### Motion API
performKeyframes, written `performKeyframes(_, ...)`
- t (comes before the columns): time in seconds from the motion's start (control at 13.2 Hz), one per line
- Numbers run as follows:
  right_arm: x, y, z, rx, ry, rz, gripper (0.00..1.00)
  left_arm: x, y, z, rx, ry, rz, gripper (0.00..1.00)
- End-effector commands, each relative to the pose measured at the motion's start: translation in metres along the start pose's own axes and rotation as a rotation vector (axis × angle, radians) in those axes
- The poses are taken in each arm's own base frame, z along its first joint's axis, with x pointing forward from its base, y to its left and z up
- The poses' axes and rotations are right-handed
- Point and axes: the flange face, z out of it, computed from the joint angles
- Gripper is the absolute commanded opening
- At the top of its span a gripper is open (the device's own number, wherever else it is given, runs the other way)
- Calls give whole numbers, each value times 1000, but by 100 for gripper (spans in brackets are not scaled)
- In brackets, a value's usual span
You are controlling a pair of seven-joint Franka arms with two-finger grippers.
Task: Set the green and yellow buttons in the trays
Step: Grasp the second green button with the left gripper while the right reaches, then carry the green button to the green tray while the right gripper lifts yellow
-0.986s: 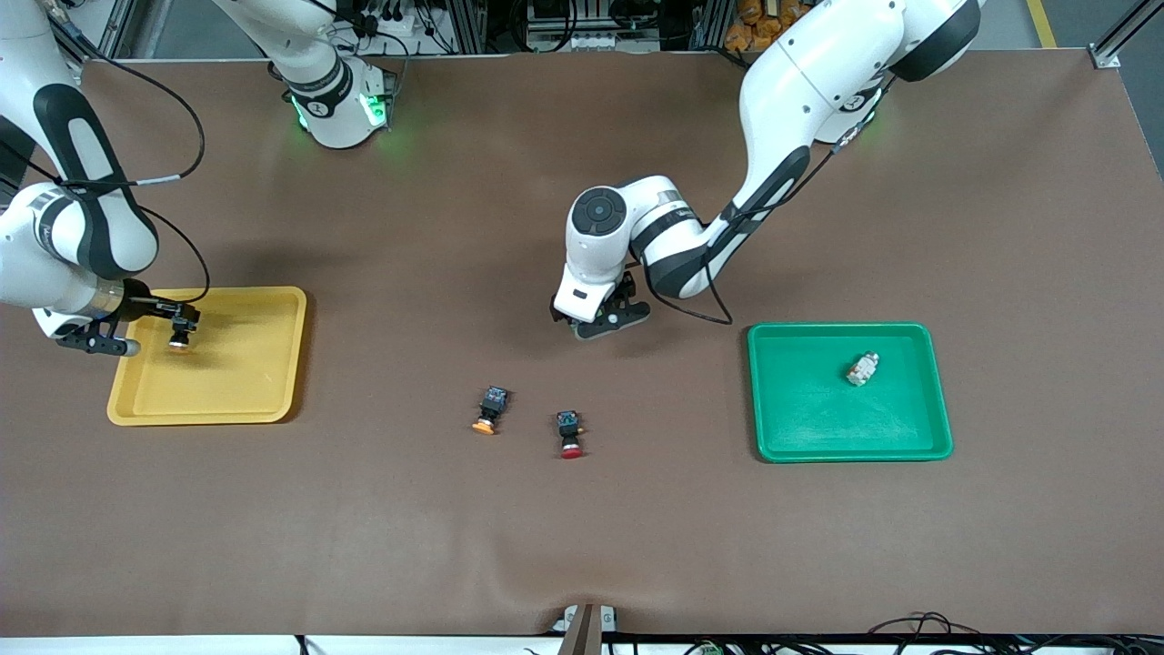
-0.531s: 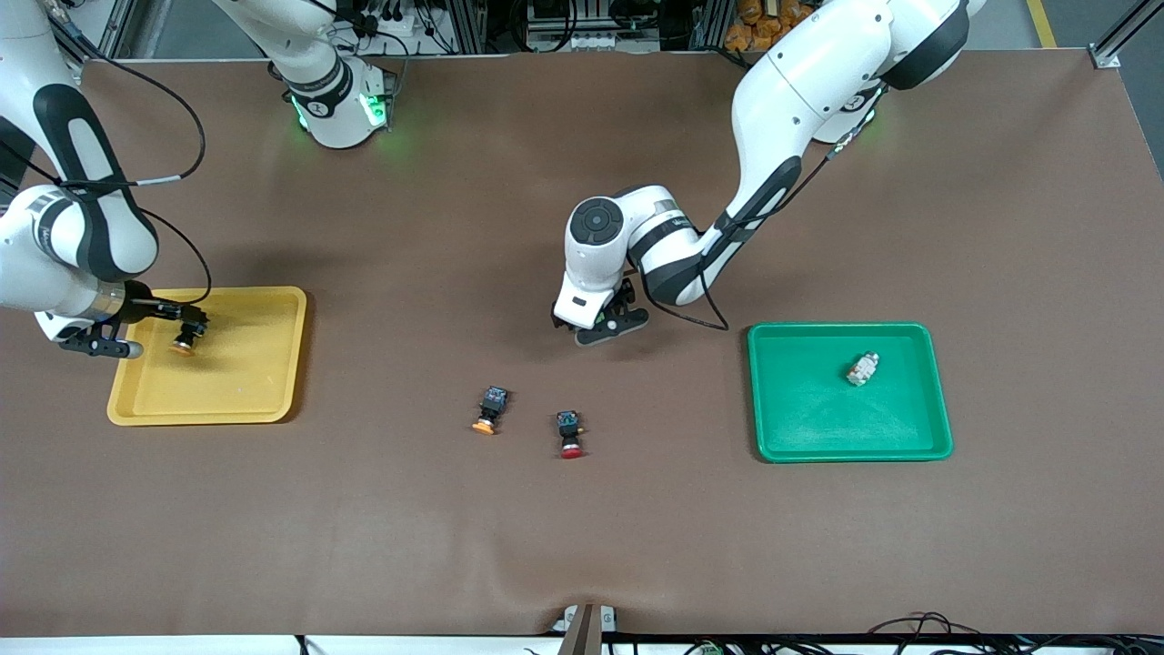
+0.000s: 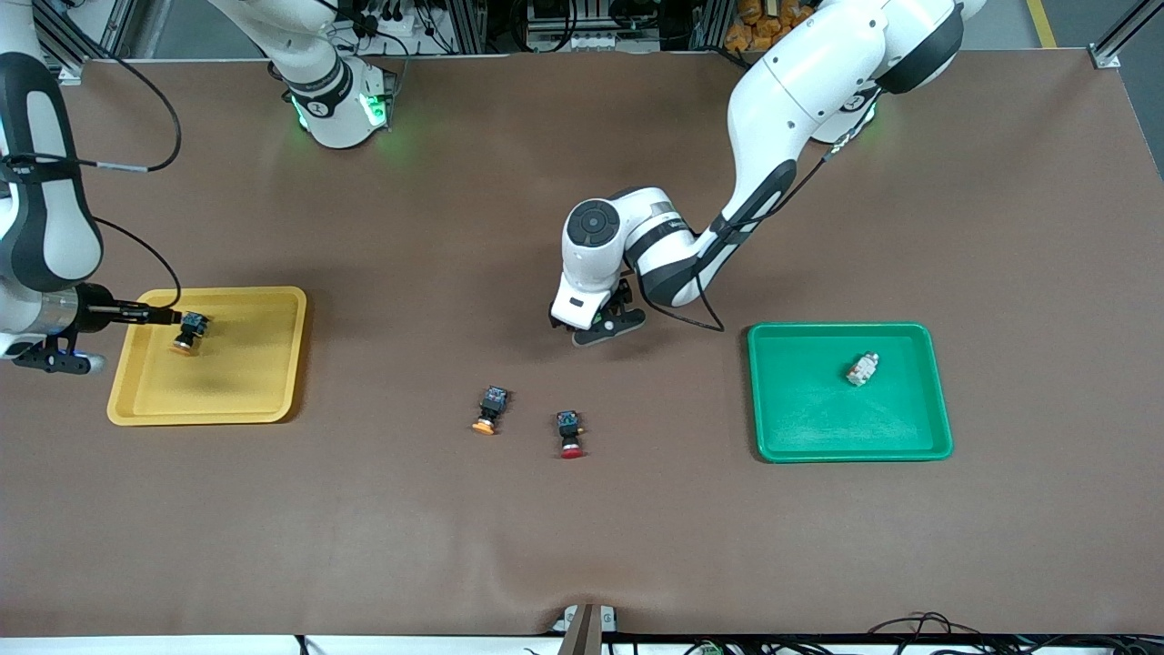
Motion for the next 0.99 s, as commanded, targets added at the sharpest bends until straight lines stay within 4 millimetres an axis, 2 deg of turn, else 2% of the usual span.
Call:
performKeyframes(0.0,5,-53,-13,20,0,53,68,0,8,6,-8,20,-3,83)
performKeyframes(0.08,7,-74,-16,10,0,69,68,5,6,6,-6,26,0,51)
performKeyframes(0.15,10,-94,-25,10,11,86,69,11,5,3,-9,31,1,15)
performKeyframes(0.23,12,-126,-36,12,12,101,71,14,4,1,-11,34,-3,0)
performKeyframes(0.38,16,-195,-54,37,48,161,72,18,3,-2,-14,38,-8,0)
performKeyframes(0.45,21,-232,-56,73,59,186,79,19,4,-7,-20,43,-11,0)
performKeyframes(0.61,33,-299,-39,74,75,242,79,34,-2,-17,-15,55,-33,0)
performKeyframes(0.68,32,-331,-35,69,87,278,79,47,-7,-35,-9,72,-49,0)
performKeyframes(0.76,33,-354,-25,65,88,310,79,57,-14,-49,18,79,-56,0)
performKeyframes(0.91,38,-380,-15,78,119,314,79,83,-32,-84,79,102,-29,0)
